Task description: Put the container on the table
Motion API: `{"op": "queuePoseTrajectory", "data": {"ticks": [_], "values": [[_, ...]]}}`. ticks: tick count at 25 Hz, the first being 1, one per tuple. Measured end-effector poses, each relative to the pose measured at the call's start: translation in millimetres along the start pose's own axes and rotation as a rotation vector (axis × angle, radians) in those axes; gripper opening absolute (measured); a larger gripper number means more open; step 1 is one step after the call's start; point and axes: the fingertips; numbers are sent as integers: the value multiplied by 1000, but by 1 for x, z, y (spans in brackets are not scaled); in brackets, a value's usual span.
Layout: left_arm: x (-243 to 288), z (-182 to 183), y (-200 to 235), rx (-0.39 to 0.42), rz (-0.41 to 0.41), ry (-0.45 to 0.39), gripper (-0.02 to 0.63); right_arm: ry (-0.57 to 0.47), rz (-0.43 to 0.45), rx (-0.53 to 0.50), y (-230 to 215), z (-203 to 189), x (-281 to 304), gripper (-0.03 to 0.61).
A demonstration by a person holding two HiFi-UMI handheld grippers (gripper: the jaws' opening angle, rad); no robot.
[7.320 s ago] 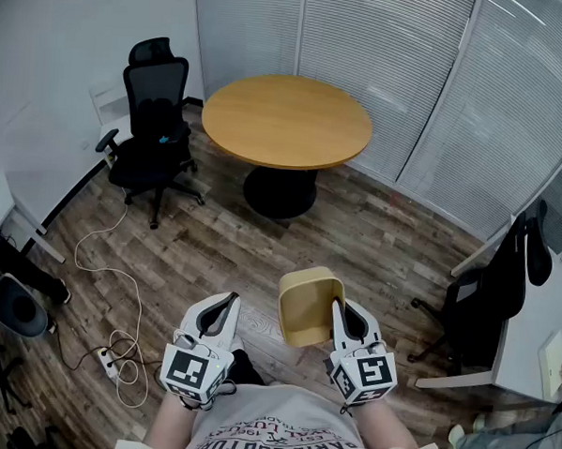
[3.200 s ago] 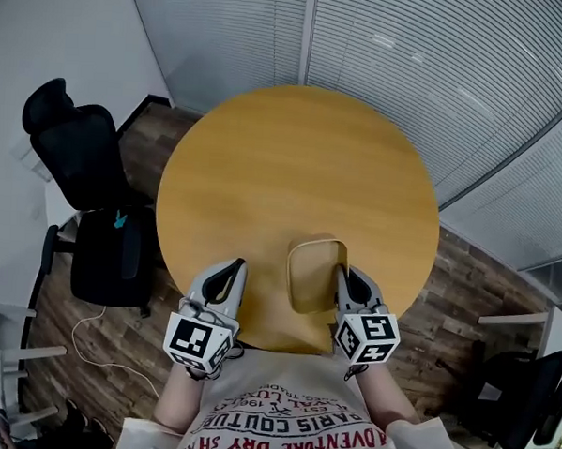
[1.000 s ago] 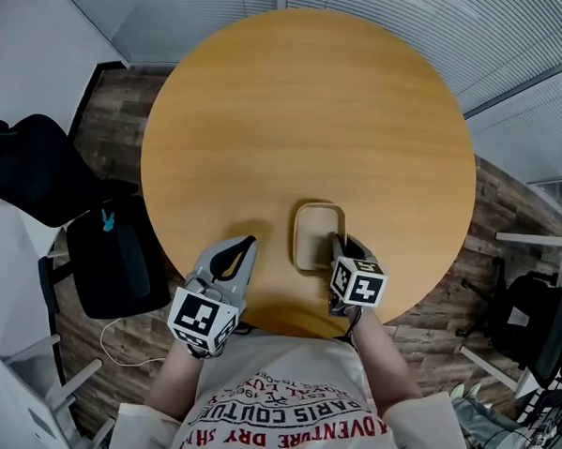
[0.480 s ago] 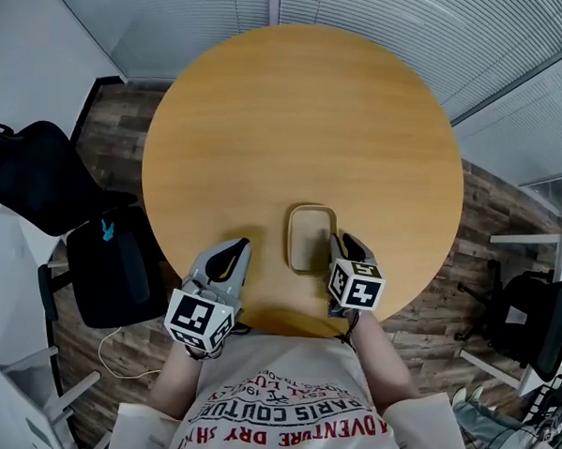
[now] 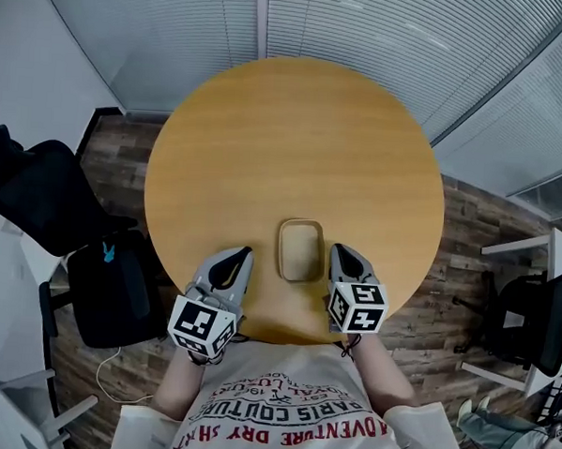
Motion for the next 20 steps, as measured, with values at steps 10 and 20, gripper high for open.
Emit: {"op": "queuePoseTrajectory", "data": {"ticks": [10, 20], "values": [[-14, 38, -19, 77, 2, -88, -2, -314, 96, -131, 26, 64, -66, 8], [-32, 57, -15, 142, 41, -143, -2, -459, 159, -189, 43, 90, -103, 7]]}}
Point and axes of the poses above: the fingertips, and each gripper's own axes: x forward along the fingers, y to its left, z out of its top
